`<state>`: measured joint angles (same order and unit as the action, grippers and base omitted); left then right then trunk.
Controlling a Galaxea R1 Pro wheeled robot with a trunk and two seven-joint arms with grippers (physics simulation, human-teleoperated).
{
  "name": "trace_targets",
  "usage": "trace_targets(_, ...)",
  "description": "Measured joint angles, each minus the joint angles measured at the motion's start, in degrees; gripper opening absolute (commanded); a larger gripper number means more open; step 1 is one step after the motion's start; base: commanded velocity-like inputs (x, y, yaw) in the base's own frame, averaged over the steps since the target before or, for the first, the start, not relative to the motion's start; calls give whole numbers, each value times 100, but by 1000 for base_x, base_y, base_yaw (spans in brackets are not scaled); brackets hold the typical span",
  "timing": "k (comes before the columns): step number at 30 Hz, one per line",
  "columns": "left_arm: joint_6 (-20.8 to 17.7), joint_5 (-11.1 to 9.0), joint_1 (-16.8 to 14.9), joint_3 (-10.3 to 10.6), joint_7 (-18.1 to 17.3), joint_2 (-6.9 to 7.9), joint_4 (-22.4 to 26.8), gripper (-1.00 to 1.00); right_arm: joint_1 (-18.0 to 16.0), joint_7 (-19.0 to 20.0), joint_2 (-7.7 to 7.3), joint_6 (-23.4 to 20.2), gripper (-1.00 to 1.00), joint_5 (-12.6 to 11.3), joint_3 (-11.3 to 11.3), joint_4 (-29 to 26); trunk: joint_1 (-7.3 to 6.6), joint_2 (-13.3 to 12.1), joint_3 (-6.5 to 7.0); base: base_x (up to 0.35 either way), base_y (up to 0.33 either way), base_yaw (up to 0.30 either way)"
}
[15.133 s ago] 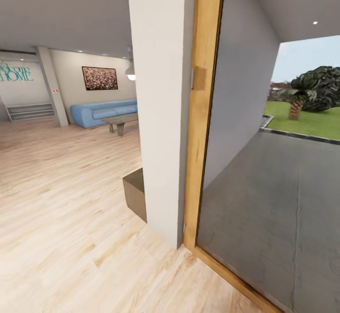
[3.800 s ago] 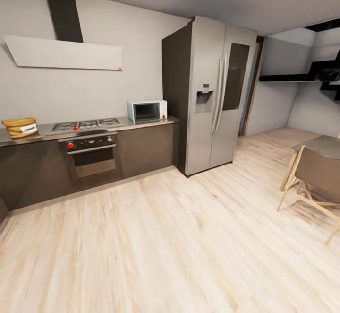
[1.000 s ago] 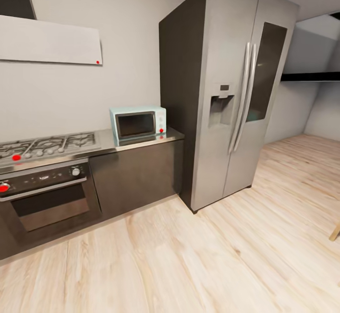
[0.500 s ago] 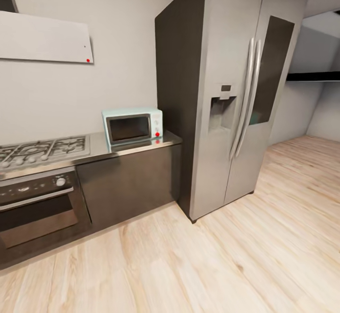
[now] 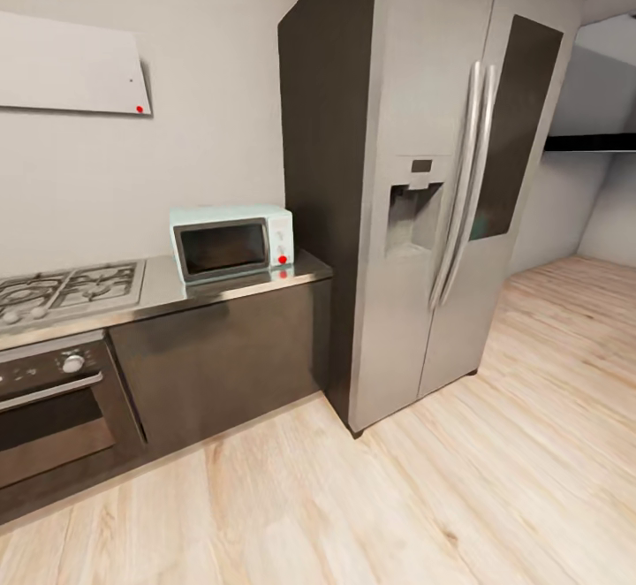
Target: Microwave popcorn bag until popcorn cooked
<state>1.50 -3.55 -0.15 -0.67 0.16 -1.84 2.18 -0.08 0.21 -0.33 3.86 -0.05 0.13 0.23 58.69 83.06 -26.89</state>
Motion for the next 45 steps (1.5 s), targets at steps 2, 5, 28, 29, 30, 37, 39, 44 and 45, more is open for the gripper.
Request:
trace_targets(2,9,1,-1,0,0,0,3,100,0,2,4,4,100,3,-2,0,0,0,0,333,-132,0)
trace_targets(5,16,2,-1,-2,0,0,-1,100,0,3,1,5,100,1,0,1,0,0,0,333,-132,0)
trace_targets(28,21,-3,-1,-5,0,0,0,100,0,-13,1,16,100,10,4,1,0,0,0,333,-132,196)
trace_targets(29,21,-3,-1,-7,0,0,1,100,0,-13,1,16,100,7,4,1,0,0,0,333,-131,269)
trace_targets(30,21,-3,-1,-7,0,0,2,100,0,-13,1,16,100,6,4,1,0,0,0,333,-131,269)
trace_targets(37,21,-3,-1,-8,0,0,3,100,0,-14,3,16,100,5,4,1,0,0,0,320,-97,269)
trace_targets(39,21,-3,-1,-8,0,0,3,100,0,-13,1,15,100,5,4,1,0,0,0,281,-31,269)
trace_targets(44,29,-45,-1,-8,0,5,3,100,0,-13,0,15,100,5,4,1,3,-1,0,75,-4,269)
trace_targets(45,30,-155,-1,-6,0,7,3,100,0,-13,-1,15,100,5,4,1,3,0,0,9,0,269)
